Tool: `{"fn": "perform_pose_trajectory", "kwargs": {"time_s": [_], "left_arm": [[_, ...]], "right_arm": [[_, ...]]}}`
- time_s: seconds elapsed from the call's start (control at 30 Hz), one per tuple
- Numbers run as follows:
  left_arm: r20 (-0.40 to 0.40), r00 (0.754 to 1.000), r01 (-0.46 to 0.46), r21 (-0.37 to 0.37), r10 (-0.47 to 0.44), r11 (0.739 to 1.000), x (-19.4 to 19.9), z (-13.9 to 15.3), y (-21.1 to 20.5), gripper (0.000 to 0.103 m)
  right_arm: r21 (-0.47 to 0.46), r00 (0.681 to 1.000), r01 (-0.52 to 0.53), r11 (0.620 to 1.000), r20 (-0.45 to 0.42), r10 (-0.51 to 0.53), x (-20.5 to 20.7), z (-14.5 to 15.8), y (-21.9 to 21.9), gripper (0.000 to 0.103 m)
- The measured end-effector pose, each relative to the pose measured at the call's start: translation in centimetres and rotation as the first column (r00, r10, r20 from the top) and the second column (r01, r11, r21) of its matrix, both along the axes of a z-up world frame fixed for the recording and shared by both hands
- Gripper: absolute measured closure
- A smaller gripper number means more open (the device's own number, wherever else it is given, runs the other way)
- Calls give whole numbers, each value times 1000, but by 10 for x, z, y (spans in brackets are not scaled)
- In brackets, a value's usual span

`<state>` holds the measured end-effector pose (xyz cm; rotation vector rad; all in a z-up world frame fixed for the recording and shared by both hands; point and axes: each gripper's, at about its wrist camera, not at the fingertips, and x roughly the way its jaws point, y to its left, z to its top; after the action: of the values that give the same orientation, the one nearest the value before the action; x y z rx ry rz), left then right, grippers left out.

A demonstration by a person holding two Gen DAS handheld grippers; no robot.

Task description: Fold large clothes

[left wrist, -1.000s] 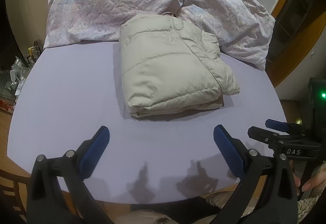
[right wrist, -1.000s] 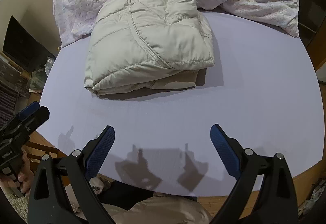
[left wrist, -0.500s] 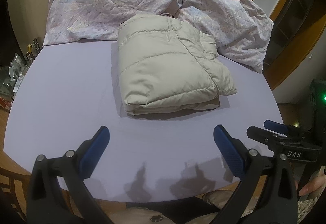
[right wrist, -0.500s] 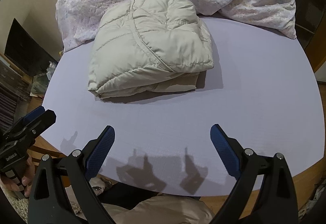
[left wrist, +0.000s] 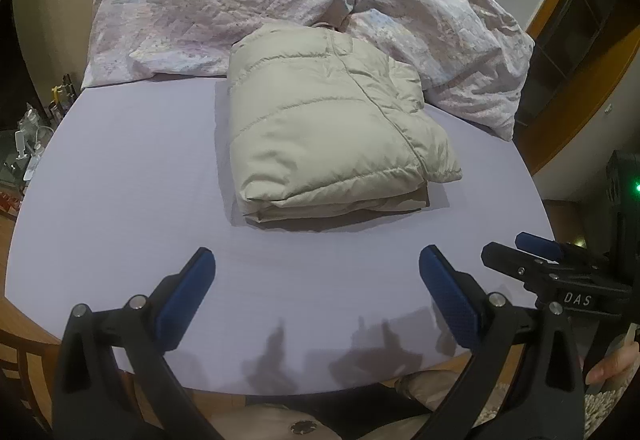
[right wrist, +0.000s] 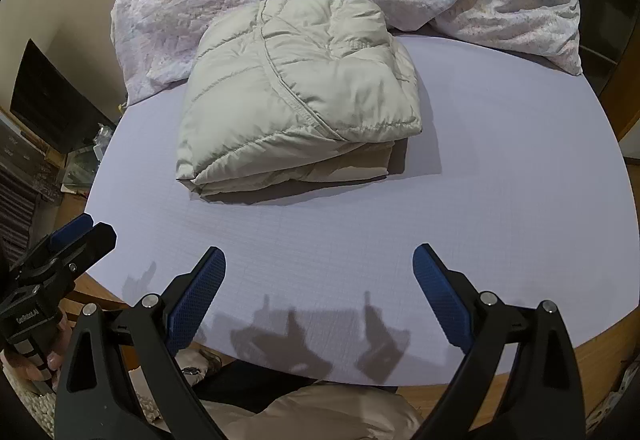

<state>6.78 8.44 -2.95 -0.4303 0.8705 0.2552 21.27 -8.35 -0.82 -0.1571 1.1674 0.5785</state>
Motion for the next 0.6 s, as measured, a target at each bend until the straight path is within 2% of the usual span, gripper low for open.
{"fn": "perform_pose_trajectory", "kwargs": {"time_s": [0.6], "left_arm": [[-5, 1000, 1, 3, -1, 1000, 3, 0, -1, 2]], "right_arm": [[0, 1000, 5, 1000, -7, -5, 3, -3, 1, 6]]}}
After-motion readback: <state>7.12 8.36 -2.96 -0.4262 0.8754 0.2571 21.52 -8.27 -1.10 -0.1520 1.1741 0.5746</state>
